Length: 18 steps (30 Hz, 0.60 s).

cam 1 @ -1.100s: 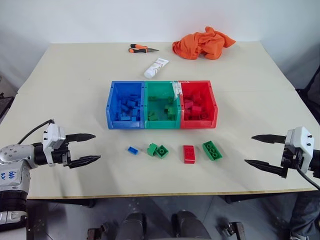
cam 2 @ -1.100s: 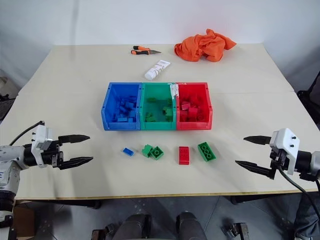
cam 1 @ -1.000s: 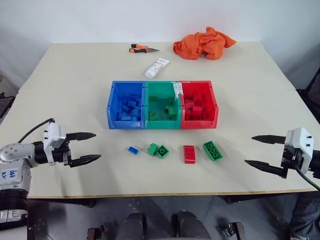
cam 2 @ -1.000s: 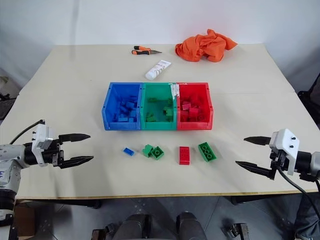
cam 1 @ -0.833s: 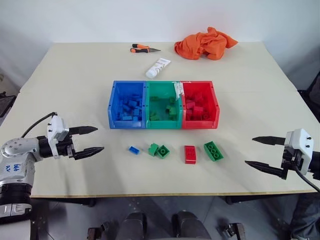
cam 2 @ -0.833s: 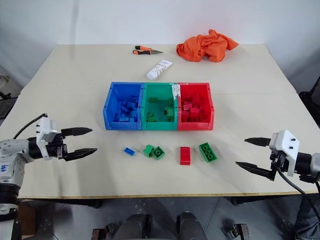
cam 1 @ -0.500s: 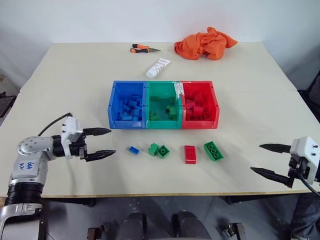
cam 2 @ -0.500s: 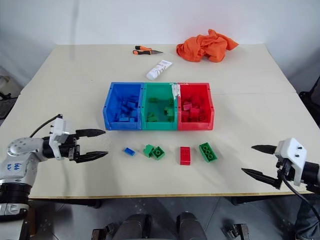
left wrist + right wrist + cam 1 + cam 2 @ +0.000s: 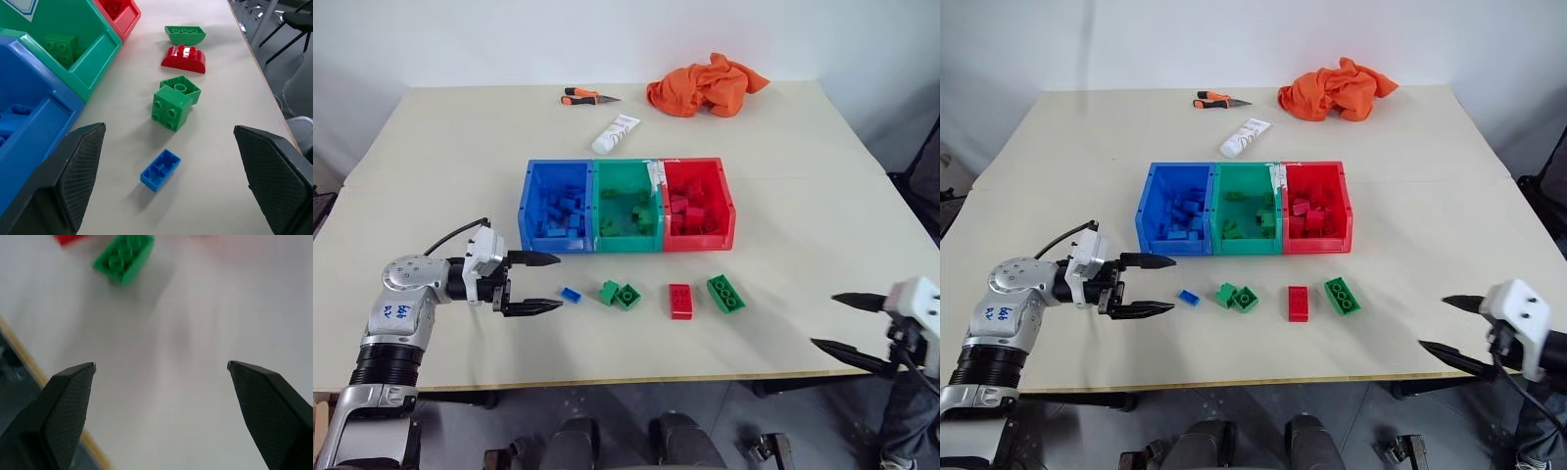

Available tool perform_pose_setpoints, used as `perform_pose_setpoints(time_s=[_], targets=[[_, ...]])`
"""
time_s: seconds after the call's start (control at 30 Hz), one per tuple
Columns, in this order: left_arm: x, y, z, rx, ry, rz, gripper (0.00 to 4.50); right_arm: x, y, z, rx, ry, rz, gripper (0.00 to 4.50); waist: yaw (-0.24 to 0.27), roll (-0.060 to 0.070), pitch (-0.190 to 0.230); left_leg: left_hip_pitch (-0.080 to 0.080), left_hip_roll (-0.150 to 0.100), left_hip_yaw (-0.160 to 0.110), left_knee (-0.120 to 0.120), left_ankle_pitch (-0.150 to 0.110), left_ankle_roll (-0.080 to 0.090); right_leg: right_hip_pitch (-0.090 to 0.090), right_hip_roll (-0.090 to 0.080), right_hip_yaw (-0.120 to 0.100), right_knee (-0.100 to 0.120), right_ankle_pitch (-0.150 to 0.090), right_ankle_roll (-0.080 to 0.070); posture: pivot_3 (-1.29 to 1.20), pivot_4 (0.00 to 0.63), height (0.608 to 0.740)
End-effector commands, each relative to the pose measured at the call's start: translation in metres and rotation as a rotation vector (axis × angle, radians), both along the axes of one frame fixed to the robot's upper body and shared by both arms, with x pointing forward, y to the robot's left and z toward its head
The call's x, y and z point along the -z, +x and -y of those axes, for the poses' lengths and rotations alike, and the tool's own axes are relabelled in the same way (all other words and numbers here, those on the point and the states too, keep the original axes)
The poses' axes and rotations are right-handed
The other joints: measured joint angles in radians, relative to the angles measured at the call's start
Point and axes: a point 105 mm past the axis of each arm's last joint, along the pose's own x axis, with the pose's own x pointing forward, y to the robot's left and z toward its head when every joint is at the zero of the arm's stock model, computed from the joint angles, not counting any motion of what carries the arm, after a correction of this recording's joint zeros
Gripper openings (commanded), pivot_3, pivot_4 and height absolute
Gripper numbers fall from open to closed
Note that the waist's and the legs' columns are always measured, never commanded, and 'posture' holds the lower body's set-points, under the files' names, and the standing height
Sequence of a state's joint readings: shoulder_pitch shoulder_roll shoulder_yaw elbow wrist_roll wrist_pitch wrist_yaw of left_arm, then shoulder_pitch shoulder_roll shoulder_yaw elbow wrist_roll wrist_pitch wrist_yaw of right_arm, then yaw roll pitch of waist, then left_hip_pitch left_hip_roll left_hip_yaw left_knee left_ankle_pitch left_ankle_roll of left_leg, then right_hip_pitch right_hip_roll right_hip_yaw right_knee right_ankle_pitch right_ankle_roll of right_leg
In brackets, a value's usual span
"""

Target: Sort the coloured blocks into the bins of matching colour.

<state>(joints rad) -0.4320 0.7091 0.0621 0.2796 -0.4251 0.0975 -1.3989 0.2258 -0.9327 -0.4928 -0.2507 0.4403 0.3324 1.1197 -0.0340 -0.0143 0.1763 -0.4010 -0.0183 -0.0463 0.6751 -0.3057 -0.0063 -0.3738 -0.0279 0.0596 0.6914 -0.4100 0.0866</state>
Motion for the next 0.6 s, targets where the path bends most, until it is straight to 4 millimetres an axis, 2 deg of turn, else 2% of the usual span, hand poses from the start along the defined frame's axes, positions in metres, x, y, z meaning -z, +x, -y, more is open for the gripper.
perform_pose_setpoints(time_s=[0.03, 0.3, 0.4, 0.5, 0.6], targets=[[-0.012, -0.007, 0.001, 0.01, -0.029, 0.077, 4.46, 0.001, 0.017, -0.022, -0.006, 0.065, 0.032, 4.5, 0.004, 0.0, 0.0, 0.0, 0.0, 0.0, 0.0, 0.0, 0.0, 0.0, 0.0, 0.0, 0.0, 0.0, 0.0, 0.0, 0.15, 0.74], [-0.008, -0.02, -0.02, -0.1, -0.074, 0.125, 4.46, 0.02, 0.054, -0.043, 0.069, 0.146, 0.051, 4.5, 0.006, 0.0, 0.0, -0.001, 0.0, -0.001, 0.001, 0.0, -0.001, -0.001, -0.001, -0.001, 0.0, 0.0, 0.0, 0.0, 0.15, 0.74], [-0.002, -0.029, -0.035, -0.138, -0.067, 0.119, 4.46, 0.036, 0.068, -0.047, 0.123, 0.167, 0.03, 4.5, 0.005, 0.0, 0.0, -0.001, 0.0, -0.001, 0.001, 0.0, -0.001, -0.001, -0.001, -0.001, 0.0, 0.0, 0.0, 0.0, 0.15, 0.74], [-0.002, -0.034, -0.041, -0.159, -0.073, 0.123, 4.46, 0.046, 0.072, -0.054, 0.116, 0.184, 0.007, 4.5, 0.003, 0.0, 0.0, -0.001, 0.0, -0.001, 0.0, 0.0, -0.001, -0.001, -0.001, -0.001, 0.0, 0.0, 0.0, 0.0, 0.15, 0.74], [-0.001, -0.036, -0.039, -0.159, -0.069, 0.125, 4.46, 0.043, 0.072, -0.064, 0.079, 0.208, 0.015, 4.5, 0.002, 0.0, 0.0, -0.001, 0.0, -0.001, 0.0, 0.0, 0.0, -0.001, -0.001, -0.001, 0.0, 0.0, 0.0, 0.0, 0.15, 0.74]])
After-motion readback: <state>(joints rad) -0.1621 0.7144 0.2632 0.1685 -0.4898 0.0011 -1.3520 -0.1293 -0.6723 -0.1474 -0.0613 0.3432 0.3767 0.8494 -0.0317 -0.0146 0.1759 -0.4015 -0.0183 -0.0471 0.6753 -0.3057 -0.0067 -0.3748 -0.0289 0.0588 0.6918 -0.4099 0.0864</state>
